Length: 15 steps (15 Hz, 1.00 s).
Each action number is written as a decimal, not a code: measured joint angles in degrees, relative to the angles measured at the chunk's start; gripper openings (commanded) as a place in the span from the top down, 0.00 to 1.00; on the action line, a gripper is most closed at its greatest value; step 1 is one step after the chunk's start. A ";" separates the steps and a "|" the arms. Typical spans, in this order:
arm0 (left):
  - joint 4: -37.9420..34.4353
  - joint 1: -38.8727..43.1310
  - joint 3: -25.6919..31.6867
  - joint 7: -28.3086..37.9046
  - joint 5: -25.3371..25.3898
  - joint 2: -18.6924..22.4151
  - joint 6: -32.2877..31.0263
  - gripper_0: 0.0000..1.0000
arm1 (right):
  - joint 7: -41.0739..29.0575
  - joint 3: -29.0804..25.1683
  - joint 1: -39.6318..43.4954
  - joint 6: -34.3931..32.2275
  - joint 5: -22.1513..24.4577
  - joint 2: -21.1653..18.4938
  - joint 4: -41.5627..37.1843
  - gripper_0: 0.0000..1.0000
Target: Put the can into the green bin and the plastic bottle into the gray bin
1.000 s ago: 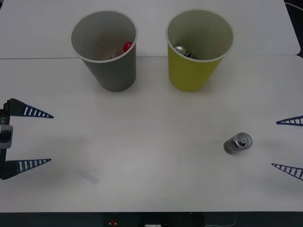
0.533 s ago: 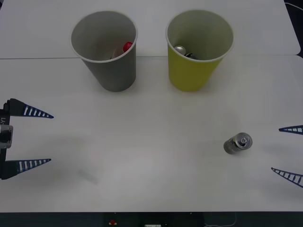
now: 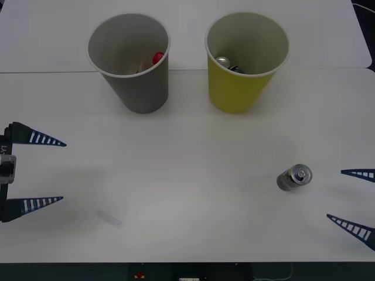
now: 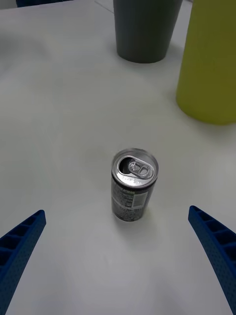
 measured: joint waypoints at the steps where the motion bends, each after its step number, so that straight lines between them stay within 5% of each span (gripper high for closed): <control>1: 0.00 0.00 0.00 0.00 0.00 0.00 0.00 0.00 | -0.03 0.41 -0.48 -0.18 -0.01 0.86 0.91 0.00; 15: 0.00 0.00 0.00 0.00 0.00 0.00 0.00 0.00 | 2.80 7.09 -13.56 -3.23 -0.08 8.77 19.66 0.00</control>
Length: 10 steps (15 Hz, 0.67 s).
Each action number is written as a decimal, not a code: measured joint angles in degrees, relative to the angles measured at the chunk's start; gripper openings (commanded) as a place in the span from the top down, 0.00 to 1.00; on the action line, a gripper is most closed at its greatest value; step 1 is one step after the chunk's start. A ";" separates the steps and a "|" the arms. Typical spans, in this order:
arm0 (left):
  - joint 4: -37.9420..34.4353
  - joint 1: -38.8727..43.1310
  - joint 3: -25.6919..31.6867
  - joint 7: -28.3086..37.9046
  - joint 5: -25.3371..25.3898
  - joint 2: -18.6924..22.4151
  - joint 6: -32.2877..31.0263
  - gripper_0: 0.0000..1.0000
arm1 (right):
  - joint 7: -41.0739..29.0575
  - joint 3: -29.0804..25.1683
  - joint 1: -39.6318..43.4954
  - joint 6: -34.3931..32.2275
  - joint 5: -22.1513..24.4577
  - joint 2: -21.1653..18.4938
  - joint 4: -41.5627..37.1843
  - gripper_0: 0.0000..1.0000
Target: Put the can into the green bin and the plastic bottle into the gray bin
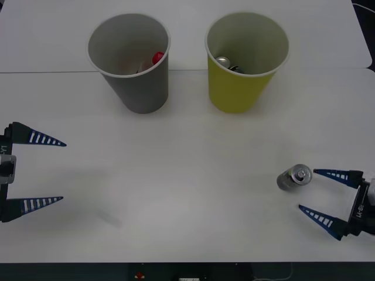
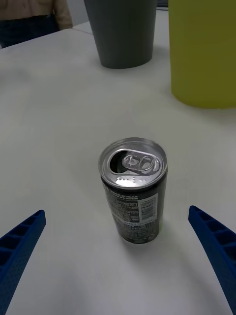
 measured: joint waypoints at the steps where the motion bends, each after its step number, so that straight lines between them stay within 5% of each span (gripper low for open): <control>1: 0.00 0.00 0.00 0.00 0.00 0.00 0.00 0.00 | 0.49 0.46 -0.90 0.25 0.10 0.57 1.07 0.00; 10: 0.00 0.00 0.00 0.00 0.00 0.00 0.00 0.00 | 4.18 2.89 -7.69 5.01 3.03 5.80 7.16 0.00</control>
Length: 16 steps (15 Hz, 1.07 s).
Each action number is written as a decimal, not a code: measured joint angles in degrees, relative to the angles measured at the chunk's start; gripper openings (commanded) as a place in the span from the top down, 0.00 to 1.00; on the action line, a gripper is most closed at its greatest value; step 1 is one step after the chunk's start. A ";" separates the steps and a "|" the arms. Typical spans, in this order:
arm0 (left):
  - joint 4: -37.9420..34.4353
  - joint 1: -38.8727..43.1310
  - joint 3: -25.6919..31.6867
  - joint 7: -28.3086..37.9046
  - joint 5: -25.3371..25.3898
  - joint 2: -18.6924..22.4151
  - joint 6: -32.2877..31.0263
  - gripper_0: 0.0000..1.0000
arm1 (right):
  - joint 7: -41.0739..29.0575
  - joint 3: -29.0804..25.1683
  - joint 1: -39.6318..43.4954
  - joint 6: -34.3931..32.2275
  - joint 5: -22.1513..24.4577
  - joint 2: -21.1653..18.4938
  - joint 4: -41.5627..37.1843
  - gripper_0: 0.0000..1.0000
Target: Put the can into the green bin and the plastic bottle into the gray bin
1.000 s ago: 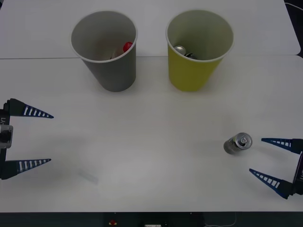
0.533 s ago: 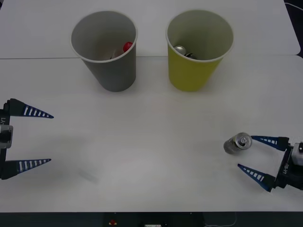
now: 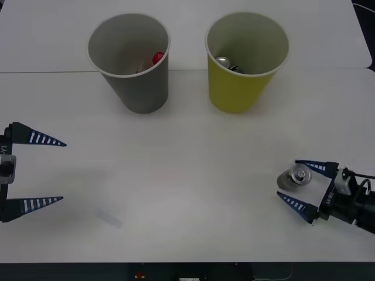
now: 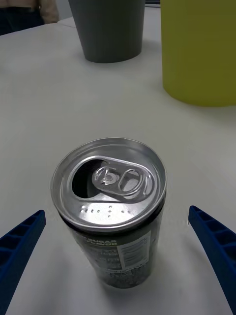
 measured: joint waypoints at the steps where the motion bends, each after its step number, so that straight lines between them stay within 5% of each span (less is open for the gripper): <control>1: 0.00 0.00 0.00 0.00 0.00 0.00 0.00 0.00 | 0.18 0.45 -0.27 0.56 0.01 0.22 0.00 0.00; 4: 0.00 0.00 0.00 0.00 0.00 0.00 0.00 0.00 | 0.64 0.80 -0.83 1.40 0.01 0.91 0.00 0.00; 5: 0.00 0.00 0.00 0.00 0.00 0.00 0.00 0.00 | 0.80 0.80 -0.85 1.41 0.01 1.02 0.00 0.14; 6: 0.00 0.00 0.00 0.00 0.00 0.00 0.00 0.00 | 1.00 0.80 -0.86 1.42 0.01 1.00 0.00 0.74; 7: 0.00 0.00 0.00 0.00 0.00 0.00 0.00 0.00 | 1.25 0.80 -0.88 1.42 0.01 1.00 0.00 0.99; 16: 0.00 0.00 0.00 0.00 0.00 0.00 0.00 0.00 | 2.09 0.80 -1.22 -0.24 0.01 0.99 0.00 1.00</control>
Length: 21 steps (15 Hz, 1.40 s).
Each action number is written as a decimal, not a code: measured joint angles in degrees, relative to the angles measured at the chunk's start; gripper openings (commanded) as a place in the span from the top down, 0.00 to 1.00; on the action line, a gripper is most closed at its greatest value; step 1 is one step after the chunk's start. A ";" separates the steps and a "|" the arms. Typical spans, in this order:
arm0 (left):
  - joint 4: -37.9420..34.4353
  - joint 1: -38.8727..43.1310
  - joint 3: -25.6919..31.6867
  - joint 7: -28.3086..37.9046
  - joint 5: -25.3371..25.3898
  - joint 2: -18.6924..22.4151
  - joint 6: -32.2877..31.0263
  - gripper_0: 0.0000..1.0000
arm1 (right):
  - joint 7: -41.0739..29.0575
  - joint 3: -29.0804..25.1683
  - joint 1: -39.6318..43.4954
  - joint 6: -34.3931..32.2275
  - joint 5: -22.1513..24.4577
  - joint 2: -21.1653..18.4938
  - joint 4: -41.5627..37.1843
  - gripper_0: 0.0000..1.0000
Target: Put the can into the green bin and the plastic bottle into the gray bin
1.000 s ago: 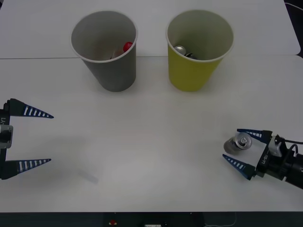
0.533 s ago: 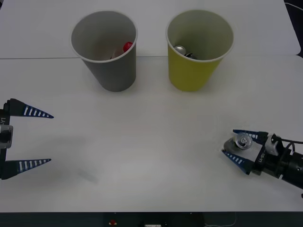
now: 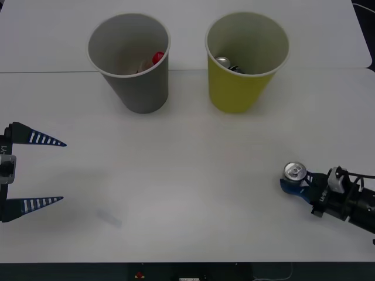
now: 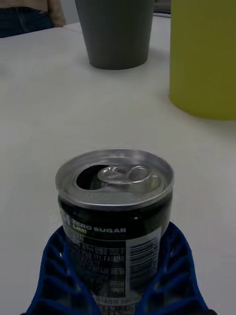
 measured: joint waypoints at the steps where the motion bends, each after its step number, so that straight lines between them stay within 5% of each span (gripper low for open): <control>1: 0.00 0.00 0.00 0.00 0.00 0.00 0.00 0.00 | 0.01 -0.01 -0.06 -0.44 -0.07 0.00 0.00 1.00; 9: 0.00 0.00 0.00 0.00 0.00 0.00 0.00 0.00 | -5.14 -0.09 0.51 -2.32 -0.76 -2.00 -3.75 1.00; 16: 0.00 0.00 0.00 0.00 0.00 0.00 0.00 0.00 | -29.11 -0.18 9.97 6.46 0.18 -8.33 -27.90 1.00; 21: 0.00 0.00 0.00 0.00 0.00 0.00 0.00 0.00 | -50.31 -2.91 12.66 11.17 7.84 -11.43 -43.07 1.00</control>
